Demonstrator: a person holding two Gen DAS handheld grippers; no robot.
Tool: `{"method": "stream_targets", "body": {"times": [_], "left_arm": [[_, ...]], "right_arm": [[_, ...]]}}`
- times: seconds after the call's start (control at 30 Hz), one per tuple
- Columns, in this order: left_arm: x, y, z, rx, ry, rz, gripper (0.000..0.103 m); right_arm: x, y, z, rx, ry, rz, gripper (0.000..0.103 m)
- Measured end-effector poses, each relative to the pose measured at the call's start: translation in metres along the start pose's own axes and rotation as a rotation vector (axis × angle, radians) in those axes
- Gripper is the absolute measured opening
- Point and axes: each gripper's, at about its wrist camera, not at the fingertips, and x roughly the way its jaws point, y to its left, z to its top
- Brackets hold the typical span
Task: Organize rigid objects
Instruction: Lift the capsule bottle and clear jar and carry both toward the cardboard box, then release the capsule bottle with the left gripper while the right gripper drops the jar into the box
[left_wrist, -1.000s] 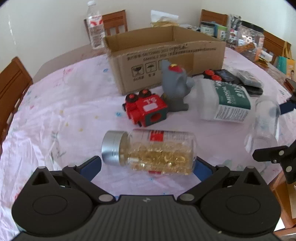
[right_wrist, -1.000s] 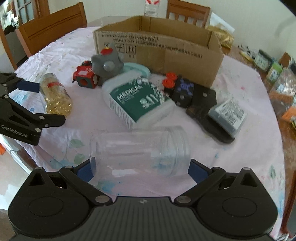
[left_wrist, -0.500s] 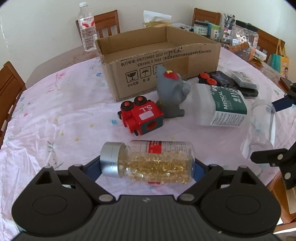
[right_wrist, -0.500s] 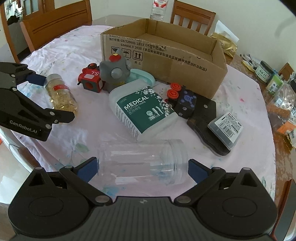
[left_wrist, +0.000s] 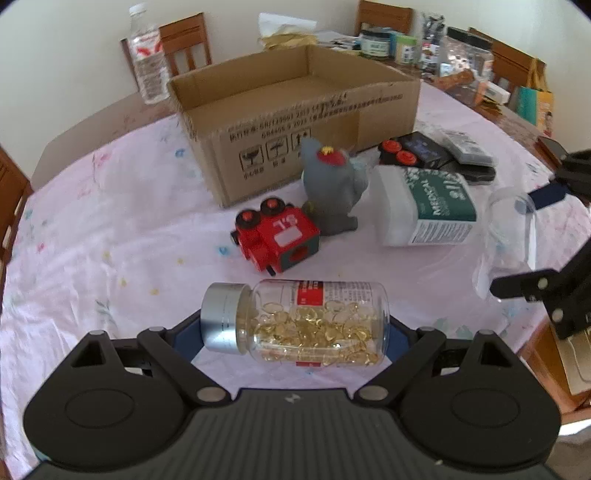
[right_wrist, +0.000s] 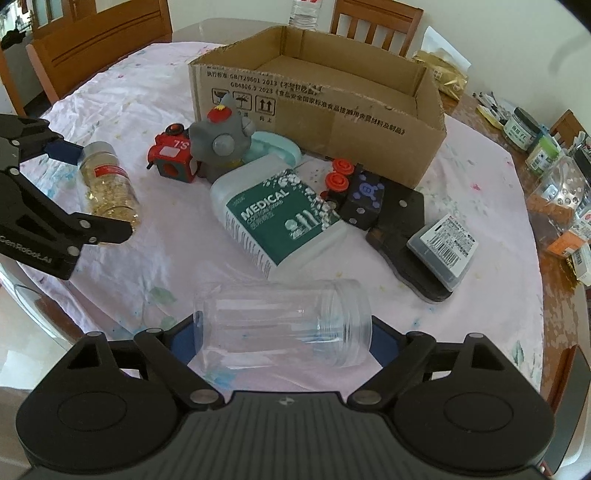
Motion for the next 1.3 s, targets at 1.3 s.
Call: {"method": "stream_targets", "body": {"times": [1.3], "left_arm": [[0.004,0.028,0.187,-0.102,-0.126,0.156,0.093]], "right_arm": [[-0.010,-0.124,0.162,-0.150,-0.277,0.143,0.093]]}}
